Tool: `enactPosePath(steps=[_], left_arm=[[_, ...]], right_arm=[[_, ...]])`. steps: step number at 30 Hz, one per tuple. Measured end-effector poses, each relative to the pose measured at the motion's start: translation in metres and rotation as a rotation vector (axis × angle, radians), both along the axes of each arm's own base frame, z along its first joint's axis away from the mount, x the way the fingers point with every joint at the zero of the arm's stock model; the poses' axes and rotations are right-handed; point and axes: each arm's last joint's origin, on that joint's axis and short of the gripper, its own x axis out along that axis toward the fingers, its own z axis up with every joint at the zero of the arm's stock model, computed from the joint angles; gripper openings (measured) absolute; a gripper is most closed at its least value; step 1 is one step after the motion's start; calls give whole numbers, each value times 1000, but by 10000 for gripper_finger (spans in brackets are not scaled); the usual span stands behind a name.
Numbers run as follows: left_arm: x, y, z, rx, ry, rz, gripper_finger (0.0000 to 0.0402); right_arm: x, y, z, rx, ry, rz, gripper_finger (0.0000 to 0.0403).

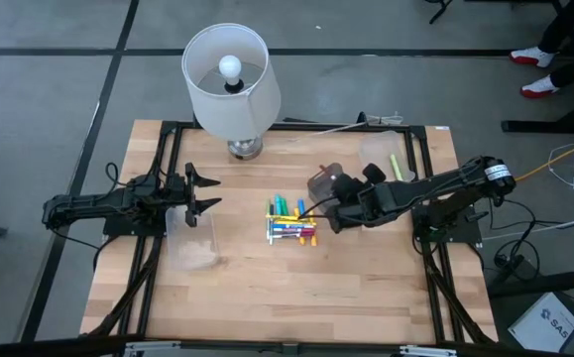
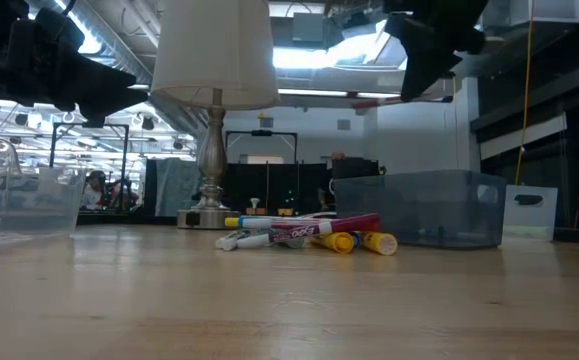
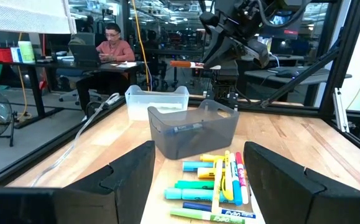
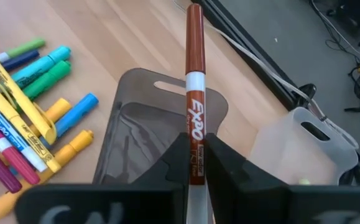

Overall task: Pick & Place Markers
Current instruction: Put the brown marker pen into the black bin

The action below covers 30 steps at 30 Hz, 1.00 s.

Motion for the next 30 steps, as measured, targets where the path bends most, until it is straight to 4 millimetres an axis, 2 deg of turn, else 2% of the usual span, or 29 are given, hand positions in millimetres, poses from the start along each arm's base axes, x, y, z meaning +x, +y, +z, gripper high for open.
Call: enactPosePath(steps=[9, 19, 23, 30], left_arm=[[0, 0, 0, 0, 0, 0, 242], [0, 0, 0, 0, 0, 0, 242], [0, 0, 0, 0, 0, 0, 242], [0, 0, 0, 0, 0, 0, 242]], right_arm=[[-1, 0, -1, 11, -11, -29, 38], [-11, -2, -48, 48, 31, -79, 39], [-11, -2, -56, 55, 9, -80, 36], [-11, -2, -59, 66, -19, -101, 39]])
